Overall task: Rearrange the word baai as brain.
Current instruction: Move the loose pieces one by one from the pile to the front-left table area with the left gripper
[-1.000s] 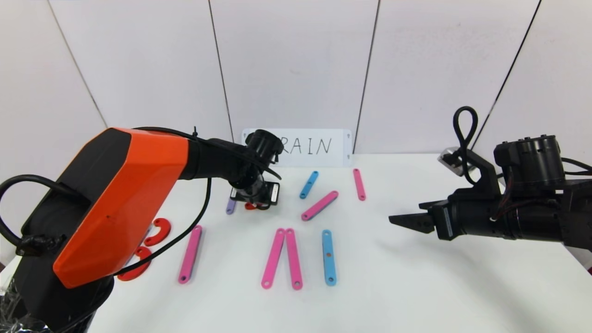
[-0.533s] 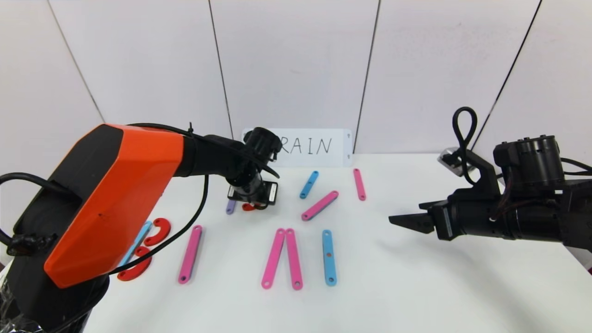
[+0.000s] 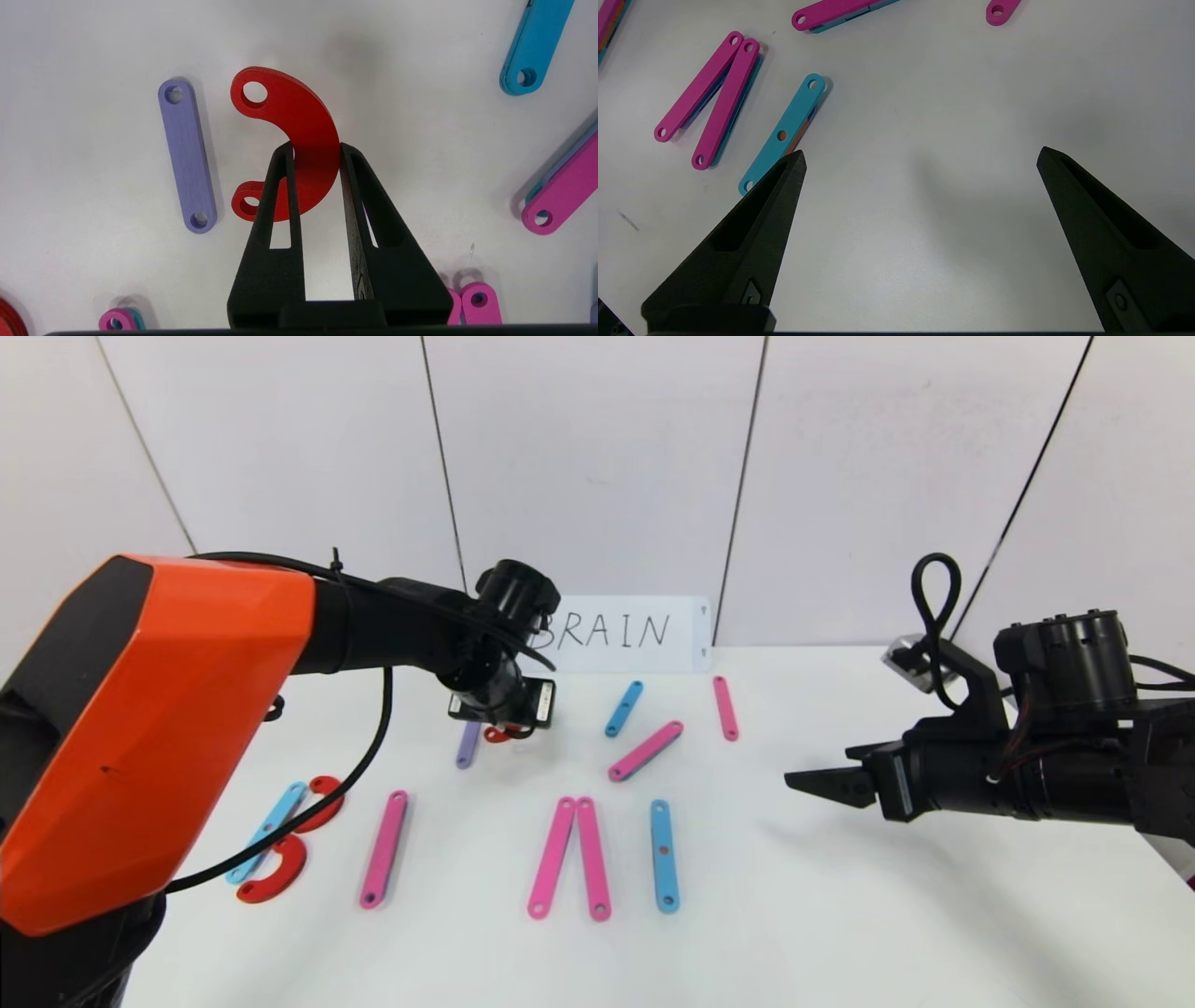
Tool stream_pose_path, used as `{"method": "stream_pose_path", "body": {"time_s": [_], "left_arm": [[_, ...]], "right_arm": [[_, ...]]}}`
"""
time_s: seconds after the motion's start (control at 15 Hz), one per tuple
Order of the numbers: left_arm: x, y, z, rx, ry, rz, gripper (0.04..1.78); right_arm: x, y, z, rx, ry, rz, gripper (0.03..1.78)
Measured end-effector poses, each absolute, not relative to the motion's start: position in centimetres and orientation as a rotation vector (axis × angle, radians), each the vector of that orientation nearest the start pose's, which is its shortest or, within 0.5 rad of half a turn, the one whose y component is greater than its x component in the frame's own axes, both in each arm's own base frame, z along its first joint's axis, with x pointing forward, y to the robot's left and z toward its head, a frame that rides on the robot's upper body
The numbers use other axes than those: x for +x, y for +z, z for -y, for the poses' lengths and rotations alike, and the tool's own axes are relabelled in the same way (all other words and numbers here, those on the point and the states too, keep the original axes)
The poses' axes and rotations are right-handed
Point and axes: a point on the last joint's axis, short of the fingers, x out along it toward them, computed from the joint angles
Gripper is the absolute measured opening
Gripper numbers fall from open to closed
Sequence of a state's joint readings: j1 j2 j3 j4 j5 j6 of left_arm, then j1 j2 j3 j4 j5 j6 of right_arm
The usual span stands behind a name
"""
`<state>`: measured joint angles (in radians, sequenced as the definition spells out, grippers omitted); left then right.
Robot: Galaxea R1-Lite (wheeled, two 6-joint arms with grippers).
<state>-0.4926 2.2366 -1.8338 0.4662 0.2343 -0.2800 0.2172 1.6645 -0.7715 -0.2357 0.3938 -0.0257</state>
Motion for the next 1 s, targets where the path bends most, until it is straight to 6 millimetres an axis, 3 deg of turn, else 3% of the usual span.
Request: {"method": "stream_pose_path", "body": {"time_s": [0.2,0.6,1.0], "left_arm": [[37.4,16.8,19.5,0.014,-0.098,-0.868,0.3],[33.1,17.3,17.8,-0.098,0.086,-1.108,0.3],[33.1,16.2,17.0,-0.15,0.171,-1.16,0.3]], "right_arm": [[26.8,14.8,-6.8,0.035,0.597,-0.657,1.73],[26.8,14.7,-6.8,0.035,0.597,-0.661,1.73],[26.9,14.6,-6.9,0.034,0.6,-0.665,1.73]]}}
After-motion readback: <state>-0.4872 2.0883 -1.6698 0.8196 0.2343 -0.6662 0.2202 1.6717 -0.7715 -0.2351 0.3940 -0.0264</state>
